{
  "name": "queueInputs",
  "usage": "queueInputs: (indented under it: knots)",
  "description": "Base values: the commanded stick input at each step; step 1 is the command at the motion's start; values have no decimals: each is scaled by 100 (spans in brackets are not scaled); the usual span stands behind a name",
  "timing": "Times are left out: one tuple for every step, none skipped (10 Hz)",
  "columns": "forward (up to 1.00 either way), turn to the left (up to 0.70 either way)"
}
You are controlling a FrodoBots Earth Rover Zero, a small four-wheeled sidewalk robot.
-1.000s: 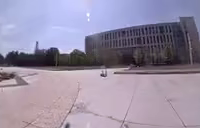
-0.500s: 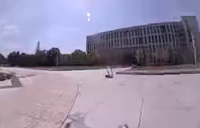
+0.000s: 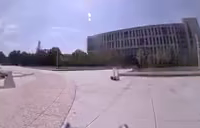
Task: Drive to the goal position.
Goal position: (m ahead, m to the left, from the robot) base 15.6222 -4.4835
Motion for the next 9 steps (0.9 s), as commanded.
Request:
queueInputs:
  knots:
    - [70, 0]
    - [70, 0]
    - [70, 0]
    - [70, 0]
    - [70, 0]
    - [70, 0]
    - [70, 0]
    - [70, 0]
    - [70, 0]
